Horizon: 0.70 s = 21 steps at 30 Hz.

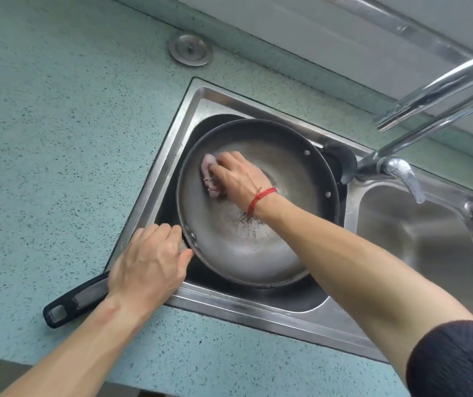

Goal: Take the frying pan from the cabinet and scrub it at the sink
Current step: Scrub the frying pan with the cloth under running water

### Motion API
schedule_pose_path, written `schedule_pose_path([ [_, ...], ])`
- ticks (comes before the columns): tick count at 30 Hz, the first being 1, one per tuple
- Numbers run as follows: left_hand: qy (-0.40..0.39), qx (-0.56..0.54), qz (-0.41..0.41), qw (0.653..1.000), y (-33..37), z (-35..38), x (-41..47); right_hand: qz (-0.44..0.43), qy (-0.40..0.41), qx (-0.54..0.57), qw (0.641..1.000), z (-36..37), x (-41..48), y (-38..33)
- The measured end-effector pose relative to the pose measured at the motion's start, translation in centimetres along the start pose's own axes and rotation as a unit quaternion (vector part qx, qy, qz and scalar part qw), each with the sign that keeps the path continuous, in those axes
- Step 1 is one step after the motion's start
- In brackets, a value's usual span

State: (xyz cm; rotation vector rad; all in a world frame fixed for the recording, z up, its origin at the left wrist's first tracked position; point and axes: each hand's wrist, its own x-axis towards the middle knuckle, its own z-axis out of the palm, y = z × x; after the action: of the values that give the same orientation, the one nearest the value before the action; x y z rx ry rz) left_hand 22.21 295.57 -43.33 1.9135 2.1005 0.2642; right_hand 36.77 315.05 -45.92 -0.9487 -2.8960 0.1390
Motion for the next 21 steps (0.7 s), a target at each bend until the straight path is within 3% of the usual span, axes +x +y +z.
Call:
schedule_pose_path([
  [7, -0.008, -0.008, -0.004, 1.000, 0.1, -0.1, 0.0, -0.017, -0.007, -0.142, 0.990, -5.0, 0.3, 7.6],
  [13, -0.009, -0.010, -0.008, 1.000, -0.1, 0.0, 0.1, -0.004, 0.013, -0.235, 0.972, -5.4, -1.5, 9.4],
  [19, -0.026, 0.003, -0.011, 1.000, -0.2, 0.1, 0.0, 0.062, -0.104, -0.248, 0.961, -6.1, -6.9, 8.9],
  [21, -0.022, 0.004, -0.008, 1.000, -0.1, 0.0, 0.0, 0.059, -0.092, -0.249, 0.962, -6.1, -6.2, 9.1],
])
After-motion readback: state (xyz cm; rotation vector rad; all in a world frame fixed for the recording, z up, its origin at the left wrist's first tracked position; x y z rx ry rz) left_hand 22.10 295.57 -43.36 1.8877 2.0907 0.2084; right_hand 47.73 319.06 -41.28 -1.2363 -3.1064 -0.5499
